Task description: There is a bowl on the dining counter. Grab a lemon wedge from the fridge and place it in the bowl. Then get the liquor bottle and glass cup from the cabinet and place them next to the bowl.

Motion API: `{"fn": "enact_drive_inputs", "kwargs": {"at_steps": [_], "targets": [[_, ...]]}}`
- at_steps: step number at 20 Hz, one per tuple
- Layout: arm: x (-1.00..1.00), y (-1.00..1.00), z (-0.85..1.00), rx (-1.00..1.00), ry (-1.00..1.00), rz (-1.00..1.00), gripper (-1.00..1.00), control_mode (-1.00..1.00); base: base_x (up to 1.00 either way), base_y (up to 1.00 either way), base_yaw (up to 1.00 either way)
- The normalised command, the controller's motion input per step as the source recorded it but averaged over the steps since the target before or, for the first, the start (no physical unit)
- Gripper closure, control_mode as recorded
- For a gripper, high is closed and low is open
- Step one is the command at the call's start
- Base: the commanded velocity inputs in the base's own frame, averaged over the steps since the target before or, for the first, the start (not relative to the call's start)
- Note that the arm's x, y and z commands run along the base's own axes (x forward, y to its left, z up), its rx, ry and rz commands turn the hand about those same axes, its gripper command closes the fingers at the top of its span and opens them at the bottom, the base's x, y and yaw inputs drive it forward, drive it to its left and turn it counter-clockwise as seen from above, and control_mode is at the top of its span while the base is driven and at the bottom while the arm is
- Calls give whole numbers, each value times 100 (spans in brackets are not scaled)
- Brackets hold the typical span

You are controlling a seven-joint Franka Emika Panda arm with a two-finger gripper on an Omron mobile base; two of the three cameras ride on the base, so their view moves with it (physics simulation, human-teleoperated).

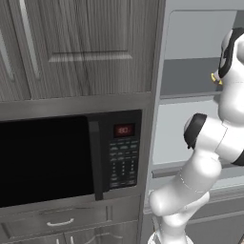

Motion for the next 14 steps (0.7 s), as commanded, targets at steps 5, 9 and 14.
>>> {"fn": "enact_drive_inputs", "kwargs": {"at_steps": [5,9,14], "targets": [[-4,17,-29,0,0,0,100,-100,0,0,0],[-2,4,-14,0,0,0,100,-100,0,0,0],[-21,5,-5,0,-4,0,100,-100,0,0,0]]}}
